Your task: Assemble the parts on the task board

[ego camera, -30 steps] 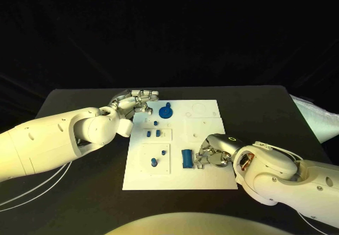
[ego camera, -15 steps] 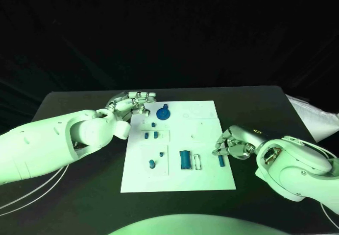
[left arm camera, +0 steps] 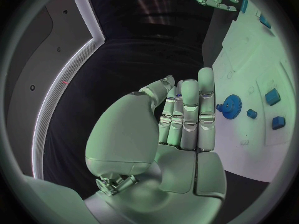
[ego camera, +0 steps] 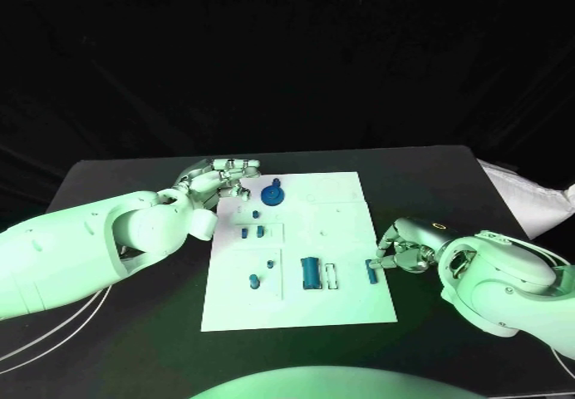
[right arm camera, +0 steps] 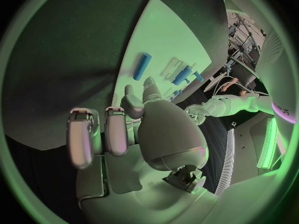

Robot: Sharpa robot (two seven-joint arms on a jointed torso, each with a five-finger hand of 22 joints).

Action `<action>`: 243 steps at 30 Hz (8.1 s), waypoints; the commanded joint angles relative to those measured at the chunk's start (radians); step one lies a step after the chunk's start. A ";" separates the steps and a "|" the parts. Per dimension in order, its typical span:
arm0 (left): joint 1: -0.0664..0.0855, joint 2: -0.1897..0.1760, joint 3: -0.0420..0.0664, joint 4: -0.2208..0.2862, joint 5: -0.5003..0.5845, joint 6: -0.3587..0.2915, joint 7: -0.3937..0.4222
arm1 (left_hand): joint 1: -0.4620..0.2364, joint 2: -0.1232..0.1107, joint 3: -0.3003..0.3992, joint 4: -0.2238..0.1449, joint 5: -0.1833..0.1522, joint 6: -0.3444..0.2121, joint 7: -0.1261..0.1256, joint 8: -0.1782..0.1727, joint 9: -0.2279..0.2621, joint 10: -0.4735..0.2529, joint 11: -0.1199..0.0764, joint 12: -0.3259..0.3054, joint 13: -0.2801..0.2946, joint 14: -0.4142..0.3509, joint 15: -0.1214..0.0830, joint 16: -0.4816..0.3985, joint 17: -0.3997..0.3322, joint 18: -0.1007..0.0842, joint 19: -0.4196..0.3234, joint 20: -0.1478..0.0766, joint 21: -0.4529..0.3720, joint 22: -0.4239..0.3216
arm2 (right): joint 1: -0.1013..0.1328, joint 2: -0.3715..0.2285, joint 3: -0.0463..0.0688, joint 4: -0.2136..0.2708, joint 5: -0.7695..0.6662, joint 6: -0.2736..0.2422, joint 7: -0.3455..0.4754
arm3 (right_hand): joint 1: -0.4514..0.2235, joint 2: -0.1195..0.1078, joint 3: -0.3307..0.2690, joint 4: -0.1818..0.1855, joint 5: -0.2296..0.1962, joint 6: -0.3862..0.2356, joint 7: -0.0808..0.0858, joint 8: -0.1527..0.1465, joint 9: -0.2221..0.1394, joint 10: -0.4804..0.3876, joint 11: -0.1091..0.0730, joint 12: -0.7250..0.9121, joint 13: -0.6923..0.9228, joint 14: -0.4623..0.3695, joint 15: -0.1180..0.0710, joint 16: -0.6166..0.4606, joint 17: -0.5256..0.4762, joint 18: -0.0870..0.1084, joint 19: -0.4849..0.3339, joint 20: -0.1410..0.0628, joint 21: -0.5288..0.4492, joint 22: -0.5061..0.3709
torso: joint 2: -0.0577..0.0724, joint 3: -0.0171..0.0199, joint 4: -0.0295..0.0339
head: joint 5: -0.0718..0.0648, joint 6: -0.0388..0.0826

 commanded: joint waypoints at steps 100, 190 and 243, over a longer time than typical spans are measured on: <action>-0.001 0.007 0.001 -0.001 0.002 0.024 -0.006 | 0.006 0.011 -0.008 -0.001 0.005 -0.013 0.002 0.007 -0.002 -0.013 0.001 0.009 0.001 -0.009 0.000 -0.003 -0.006 0.019 -0.008 0.000 -0.014 -0.005 | -0.020 0.141 -0.002 0.001 0.257 -0.086 -0.047 | 0.032 -0.110 0.322 0.038 0.341 0.064 -0.023 -0.034 0.006 0.029 -0.020 -0.010 0.014 0.061 -0.013 0.011 0.041 -0.016 0.017 -0.012 0.006 0.124 | 0.001 -0.0013 0.0024 | 0.006 -0.008; -0.001 0.005 0.001 -0.005 -0.001 0.037 -0.018 | 0.007 0.012 -0.007 -0.001 0.005 -0.014 0.002 0.007 -0.002 -0.013 0.000 0.009 0.001 -0.009 0.000 -0.003 -0.006 0.019 -0.007 0.000 -0.014 -0.006 | -0.030 0.168 -0.002 -0.020 0.138 0.049 -0.034 | -0.089 -0.114 0.134 0.066 -0.077 0.087 -0.034 0.000 0.077 0.067 -0.025 0.080 0.112 0.062 -0.017 0.011 0.049 -0.016 0.018 -0.016 0.005 0.128 | 0.000 -0.0005 0.0008 | 0.008 -0.011; -0.065 0.088 0.000 -0.137 0.036 -0.155 0.175 | 0.008 0.025 -0.129 0.069 -0.009 -0.051 0.001 -0.022 -0.006 -0.084 0.054 -0.074 -0.047 -0.285 0.115 -0.699 -0.360 0.022 -0.389 0.133 -0.478 -0.367 | 0.134 0.388 0.020 -0.644 1.356 0.049 0.889 | 0.236 0.005 0.194 -0.111 -0.087 -0.146 0.094 -0.100 -0.043 -0.328 0.130 -0.896 -0.776 -0.401 0.158 -1.202 -0.937 0.130 -0.575 0.133 -0.998 -0.833 | -0.102 -0.0236 -0.0135 | 0.006 0.115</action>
